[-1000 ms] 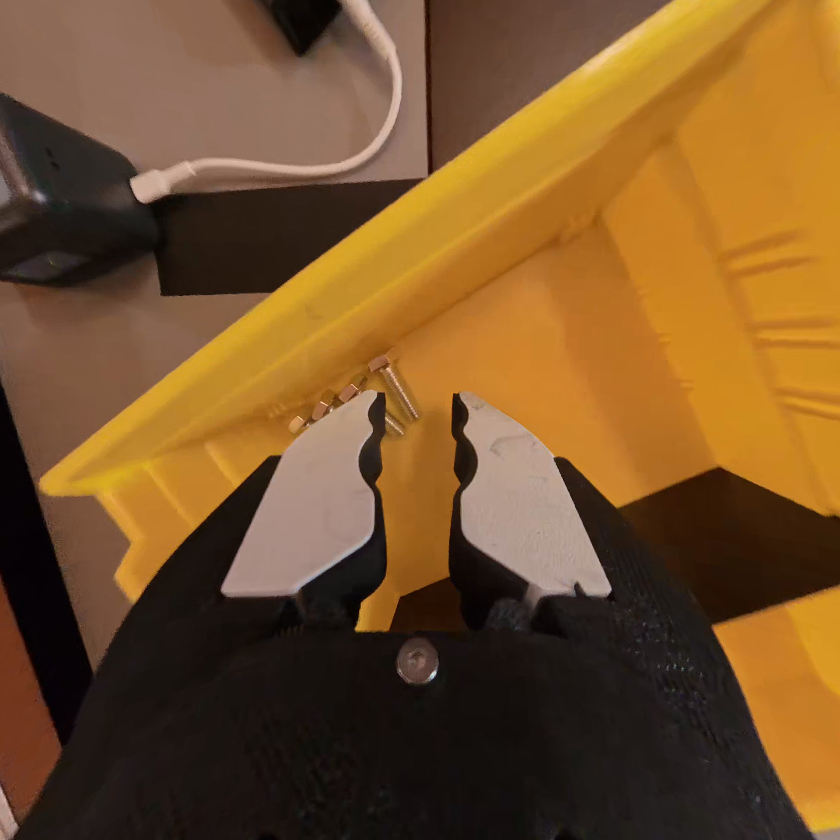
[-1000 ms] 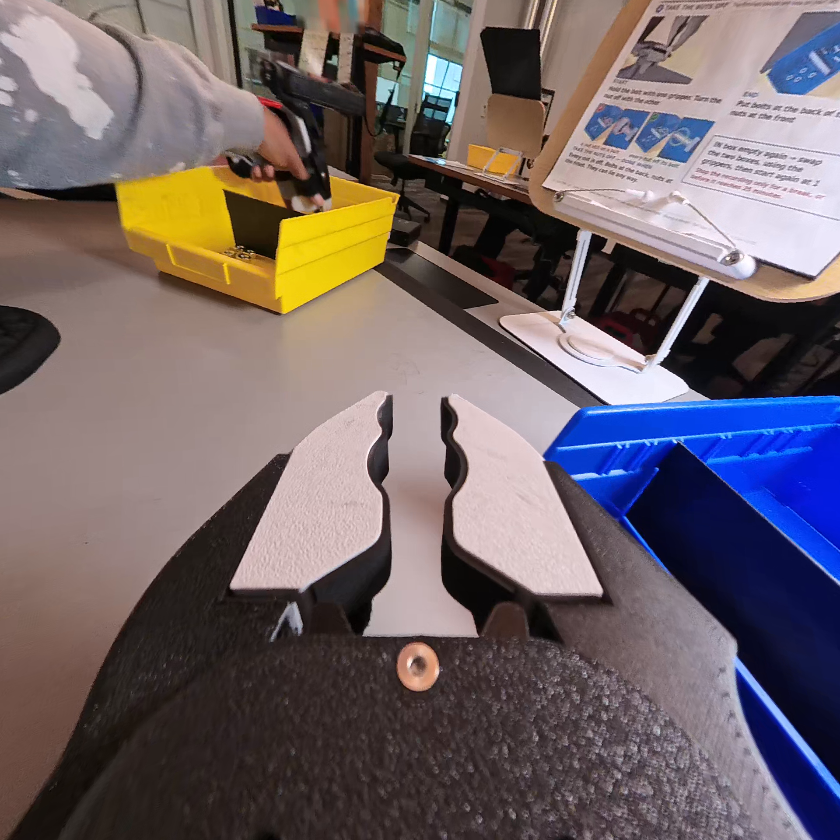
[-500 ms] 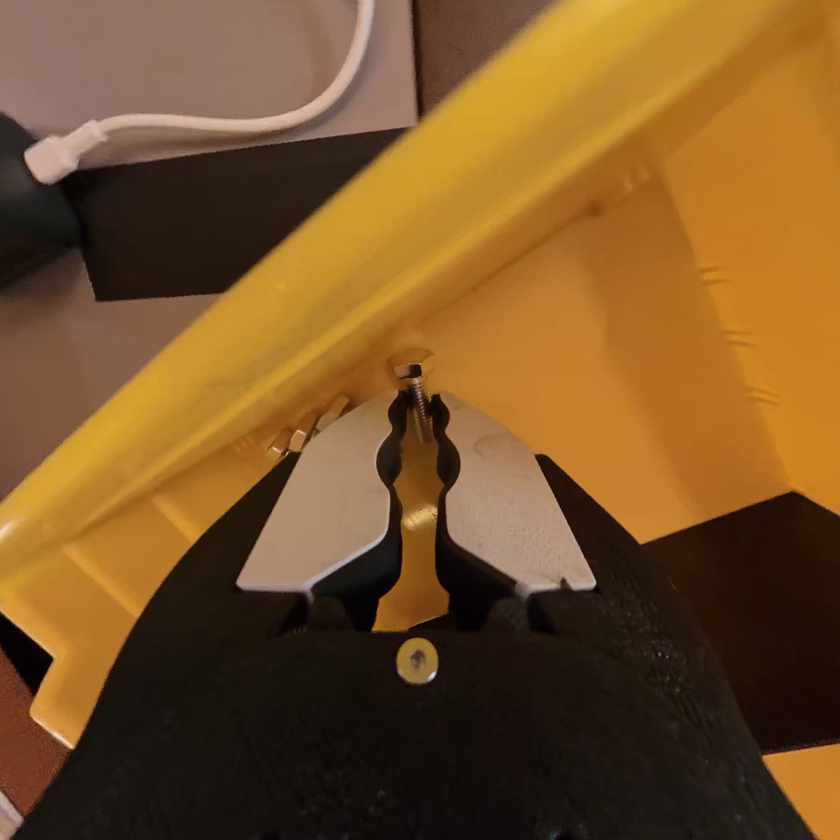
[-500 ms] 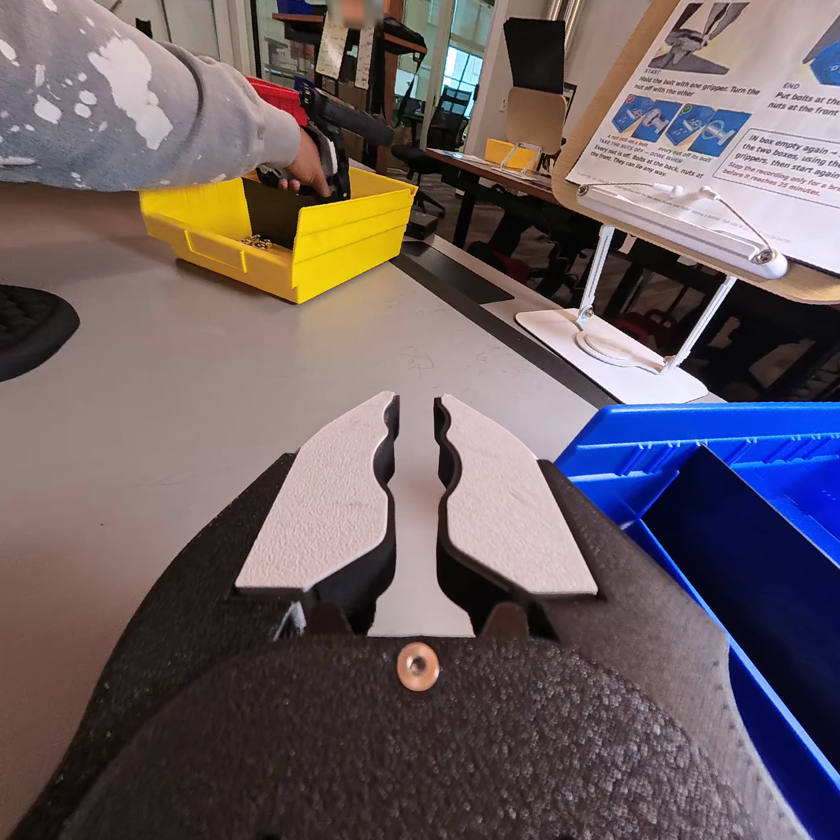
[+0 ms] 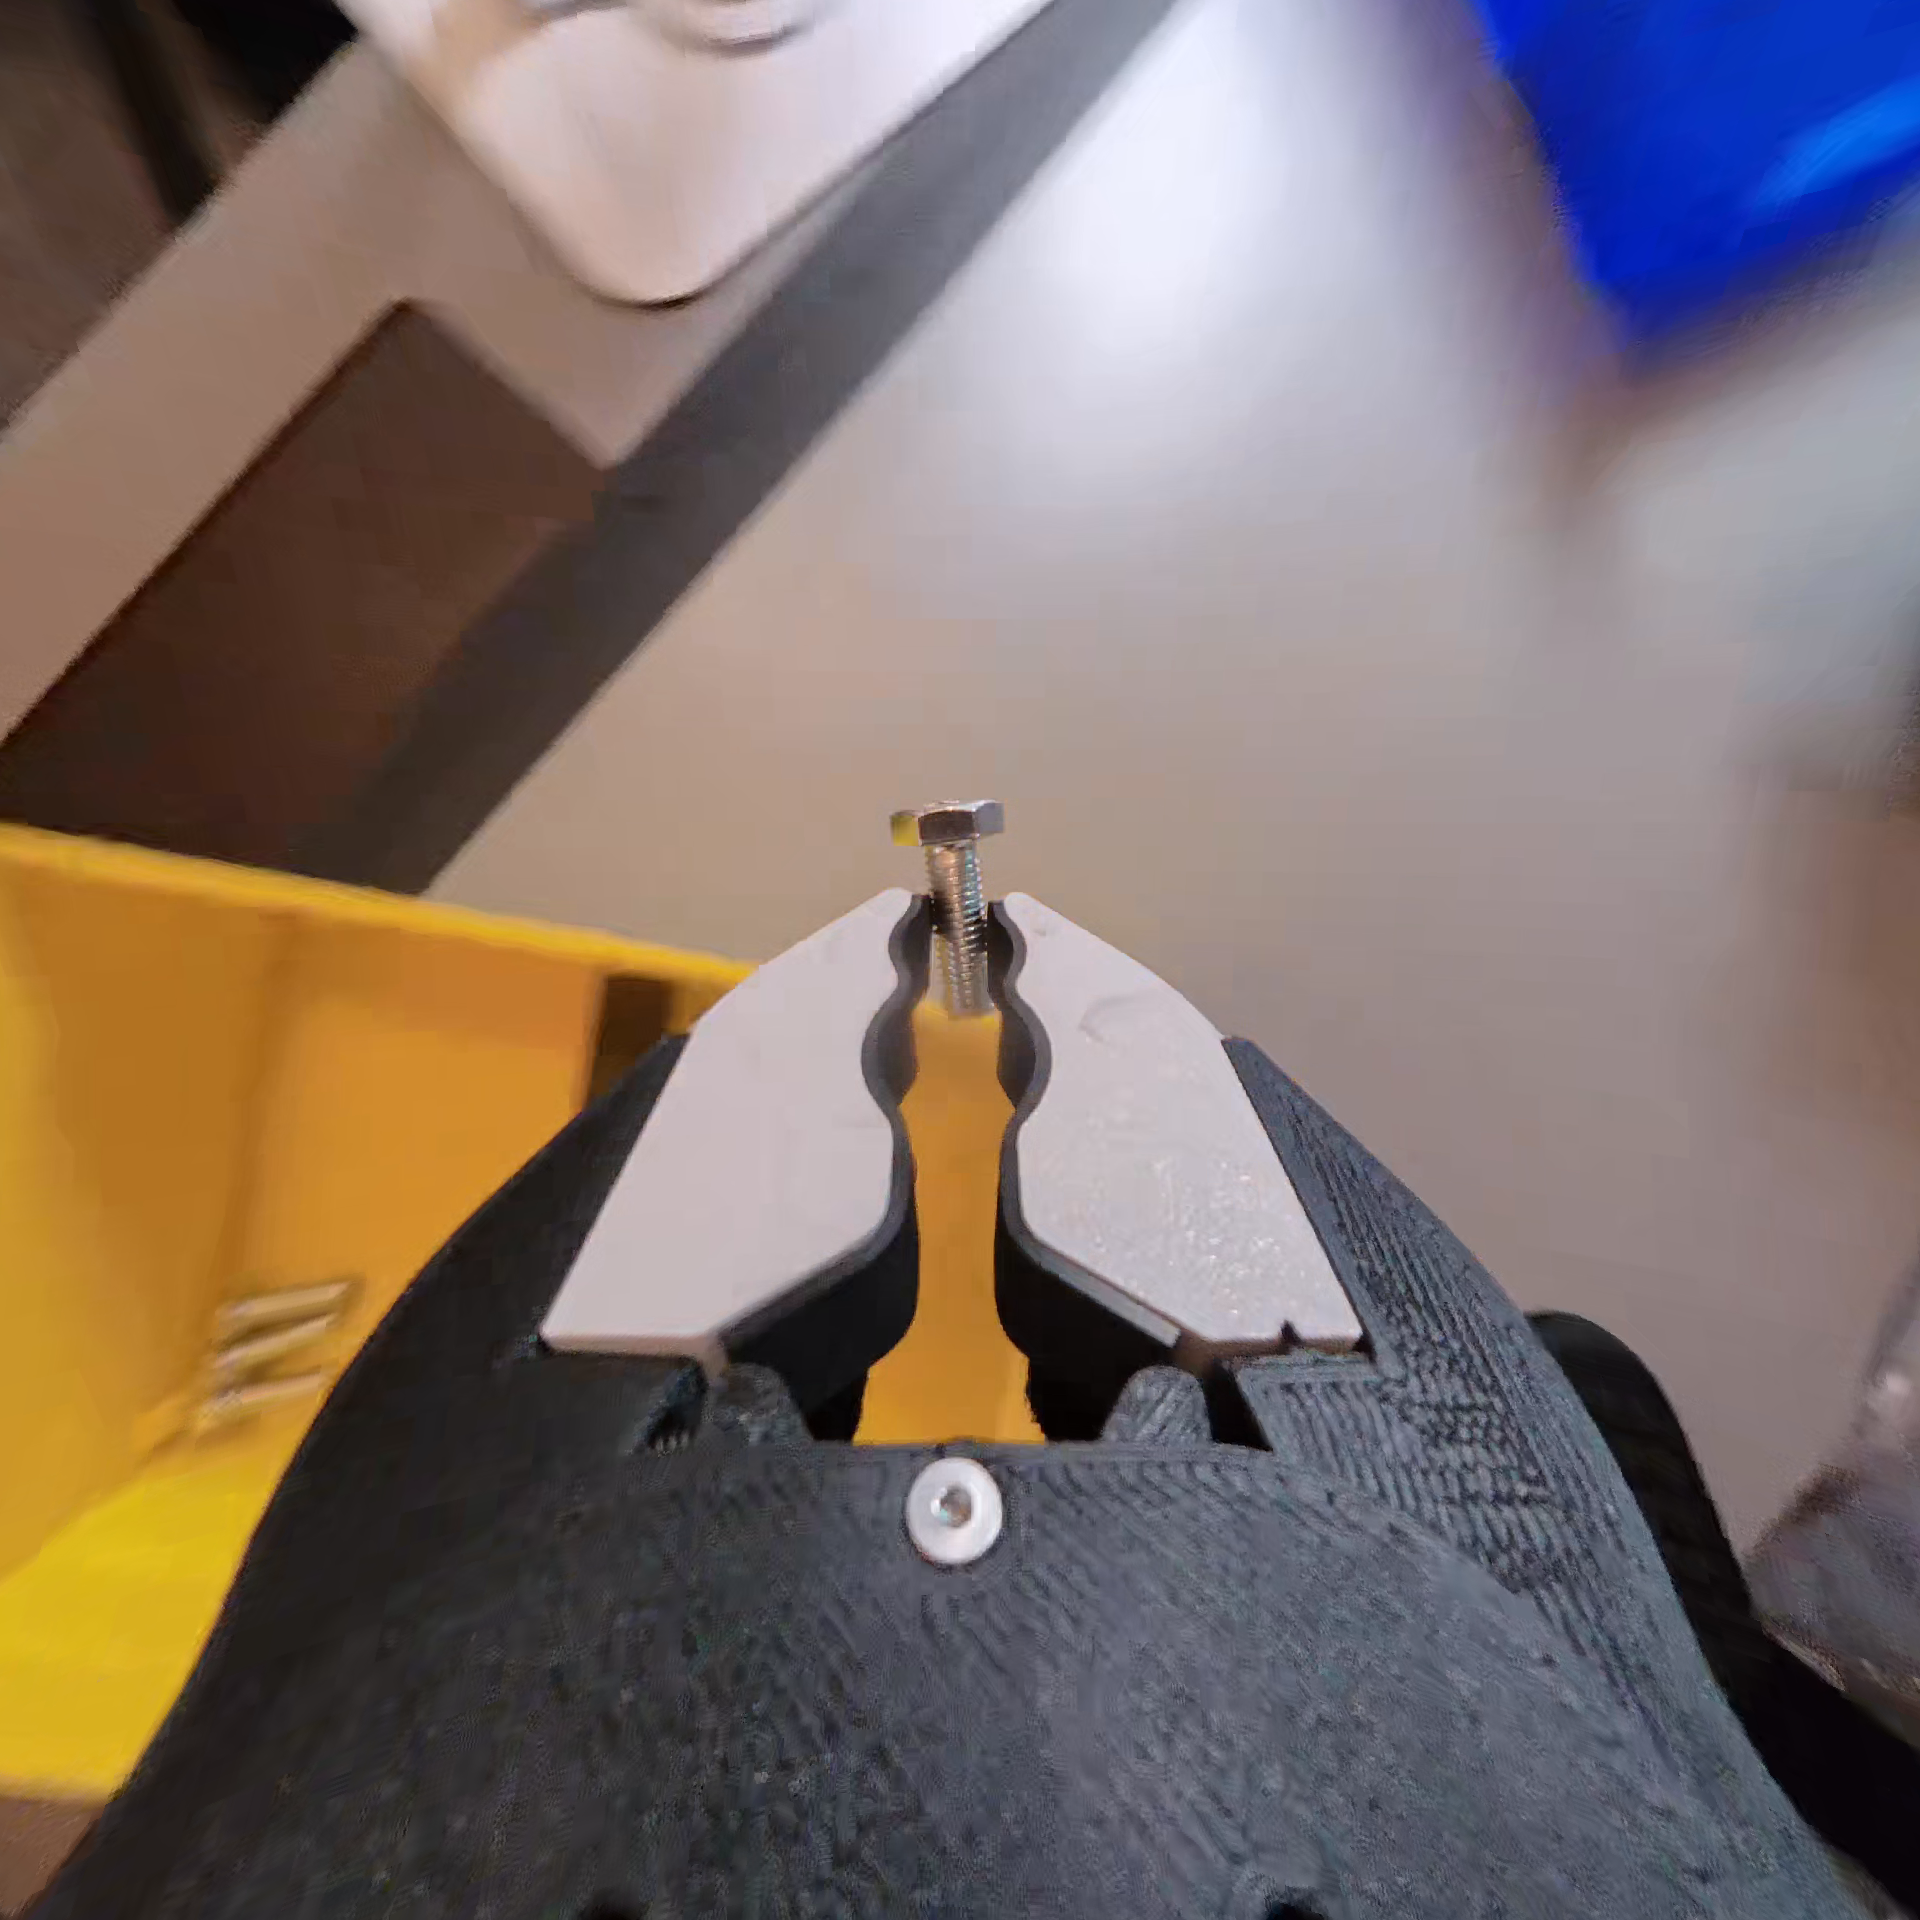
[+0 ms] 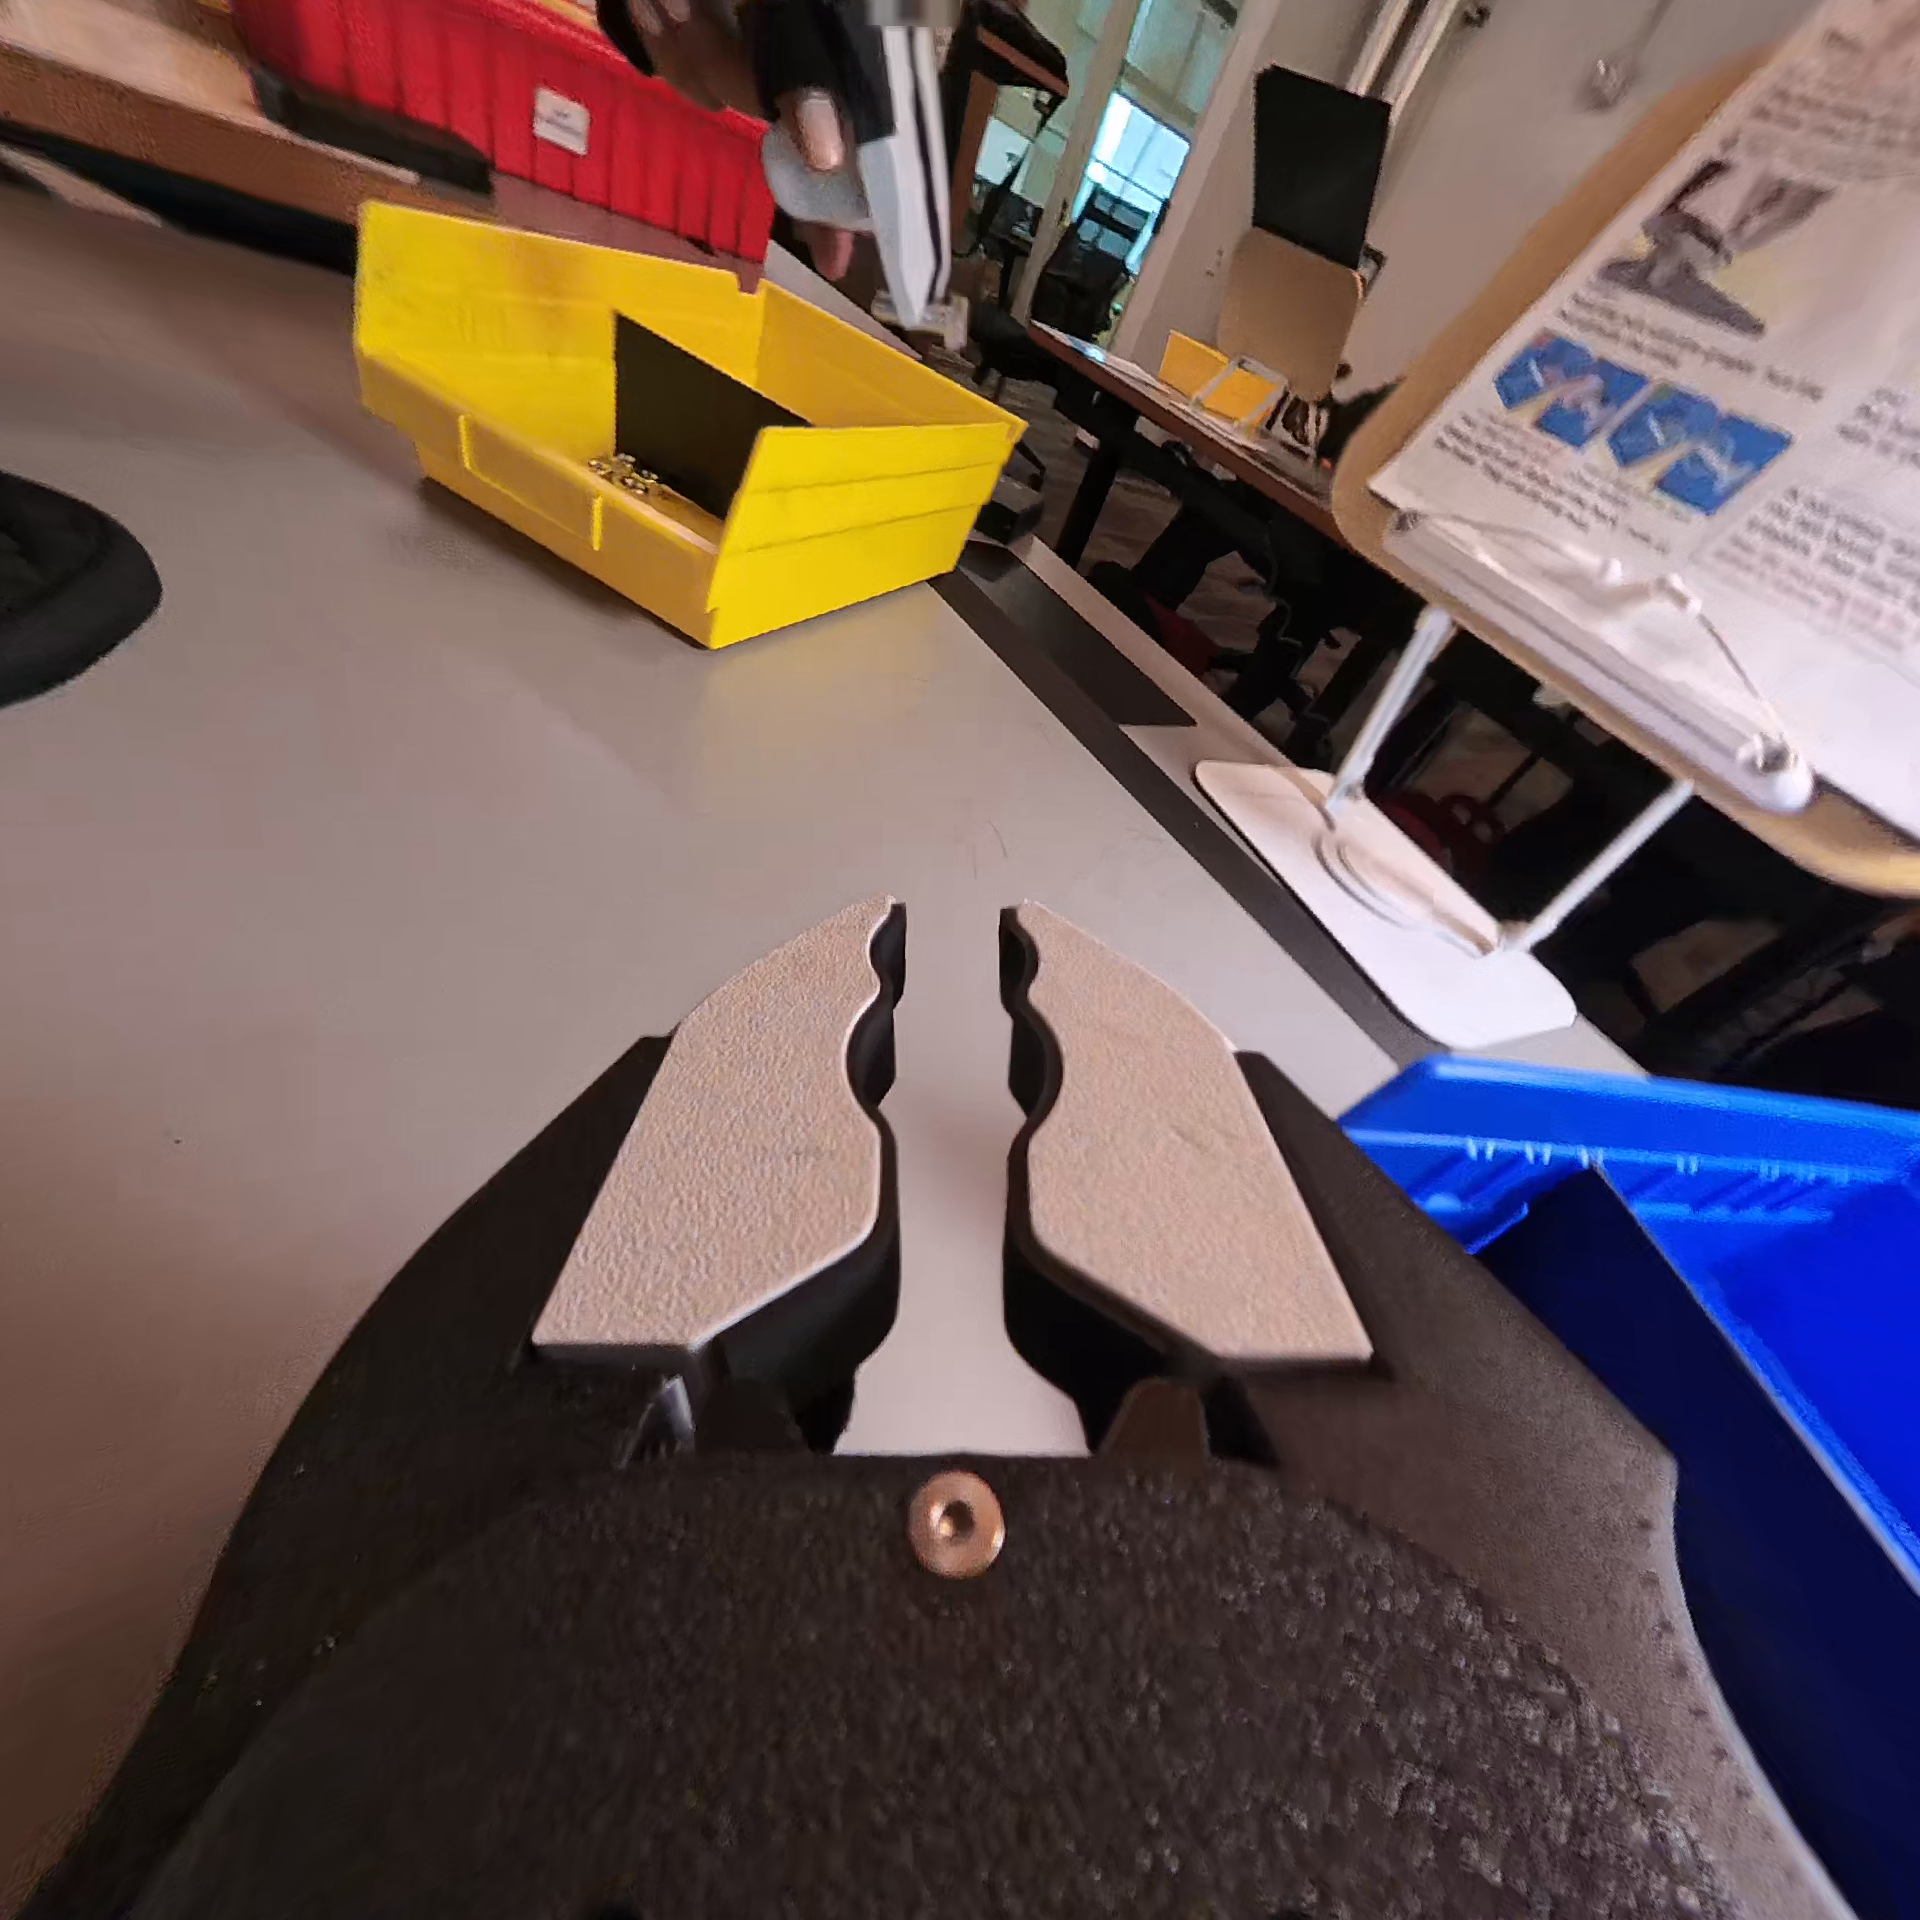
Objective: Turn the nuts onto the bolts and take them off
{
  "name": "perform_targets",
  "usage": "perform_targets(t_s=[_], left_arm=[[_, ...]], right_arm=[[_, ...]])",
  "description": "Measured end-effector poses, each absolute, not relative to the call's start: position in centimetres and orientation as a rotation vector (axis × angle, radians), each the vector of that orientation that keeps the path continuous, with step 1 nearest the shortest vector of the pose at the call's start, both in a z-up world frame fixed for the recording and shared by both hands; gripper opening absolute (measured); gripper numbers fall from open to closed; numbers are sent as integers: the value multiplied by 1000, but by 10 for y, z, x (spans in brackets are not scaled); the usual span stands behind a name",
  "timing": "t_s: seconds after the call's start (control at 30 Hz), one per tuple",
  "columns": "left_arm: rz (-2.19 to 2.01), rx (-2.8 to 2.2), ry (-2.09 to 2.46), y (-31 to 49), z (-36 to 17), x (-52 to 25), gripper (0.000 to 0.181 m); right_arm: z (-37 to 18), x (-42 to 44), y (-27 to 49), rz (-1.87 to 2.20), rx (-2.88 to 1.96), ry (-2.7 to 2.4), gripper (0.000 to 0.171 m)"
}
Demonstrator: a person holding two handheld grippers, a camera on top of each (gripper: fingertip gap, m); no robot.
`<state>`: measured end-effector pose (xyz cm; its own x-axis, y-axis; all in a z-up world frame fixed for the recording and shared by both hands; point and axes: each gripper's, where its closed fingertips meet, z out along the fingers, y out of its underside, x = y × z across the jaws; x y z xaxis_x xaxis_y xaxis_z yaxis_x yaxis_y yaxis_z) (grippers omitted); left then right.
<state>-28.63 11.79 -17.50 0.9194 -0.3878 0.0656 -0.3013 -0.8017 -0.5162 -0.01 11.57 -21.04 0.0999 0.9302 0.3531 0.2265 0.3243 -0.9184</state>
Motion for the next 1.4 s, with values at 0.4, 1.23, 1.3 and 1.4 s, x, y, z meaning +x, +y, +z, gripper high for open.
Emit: perform_targets(t_s=[0.4, 1.23, 1.3, 1.4], left_arm=[[-667, -2596, 1057, 49, -245, -66, 11], [-873, -1779, 840, 69, -178, -5, 24], [-927, -1707, 786, 69, -172, -5, 15], [-974, -1667, 771, 68, -171, -4, 10]], right_arm=[[-239, -33, 66, 432, -824, -1673, 32], [-189, -15, 70, 1324, -1142, -1225, 20], [-186, -13, 68, 1400, -1149, -1193, 20], [-188, -14, 65, 1422, -1150, -1196, 20]])
